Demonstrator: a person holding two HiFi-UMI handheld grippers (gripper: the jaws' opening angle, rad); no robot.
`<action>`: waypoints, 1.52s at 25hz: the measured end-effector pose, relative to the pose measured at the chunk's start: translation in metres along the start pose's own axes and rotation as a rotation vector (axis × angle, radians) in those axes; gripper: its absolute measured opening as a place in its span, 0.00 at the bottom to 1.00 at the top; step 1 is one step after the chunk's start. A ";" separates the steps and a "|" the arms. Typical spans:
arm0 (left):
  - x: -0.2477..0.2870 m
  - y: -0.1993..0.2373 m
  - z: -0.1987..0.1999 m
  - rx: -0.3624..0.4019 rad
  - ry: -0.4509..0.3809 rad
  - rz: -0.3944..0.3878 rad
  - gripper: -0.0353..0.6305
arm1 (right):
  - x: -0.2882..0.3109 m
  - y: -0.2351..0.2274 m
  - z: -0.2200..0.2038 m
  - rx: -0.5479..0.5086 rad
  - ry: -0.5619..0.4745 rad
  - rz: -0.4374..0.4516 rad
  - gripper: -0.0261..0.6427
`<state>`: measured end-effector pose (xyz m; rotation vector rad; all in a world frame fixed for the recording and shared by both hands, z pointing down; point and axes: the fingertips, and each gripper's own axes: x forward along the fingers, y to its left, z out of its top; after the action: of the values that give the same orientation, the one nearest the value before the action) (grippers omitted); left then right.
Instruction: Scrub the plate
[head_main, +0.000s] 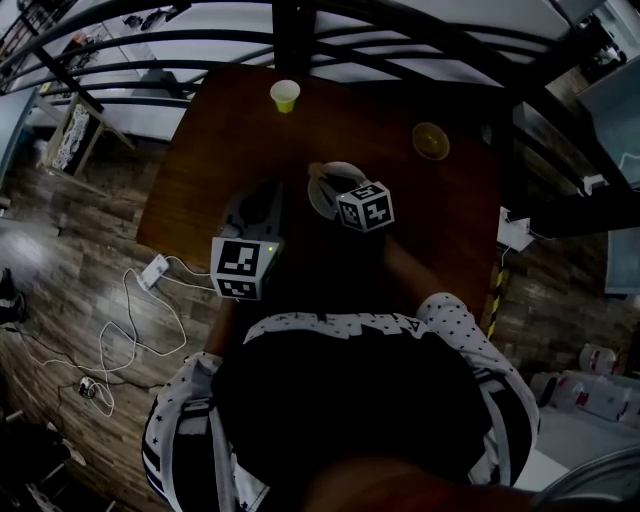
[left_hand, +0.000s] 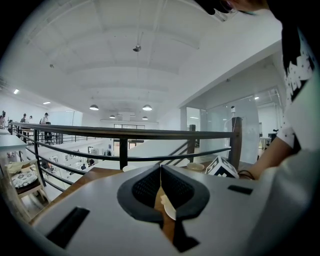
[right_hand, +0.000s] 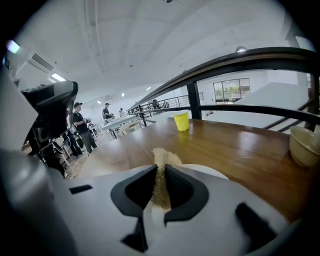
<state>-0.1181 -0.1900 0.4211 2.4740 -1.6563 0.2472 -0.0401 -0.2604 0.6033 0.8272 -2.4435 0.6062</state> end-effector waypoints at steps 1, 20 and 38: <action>0.000 -0.001 0.000 0.000 0.000 -0.002 0.07 | -0.001 0.001 -0.001 -0.004 0.004 0.004 0.11; -0.001 -0.008 0.002 -0.005 -0.010 -0.018 0.07 | -0.012 0.014 -0.016 0.014 0.030 0.019 0.11; 0.000 -0.011 0.002 -0.001 -0.018 -0.039 0.07 | -0.022 0.026 -0.027 0.043 0.042 0.036 0.11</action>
<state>-0.1081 -0.1865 0.4188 2.5124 -1.6128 0.2206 -0.0329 -0.2175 0.6054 0.7808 -2.4200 0.6844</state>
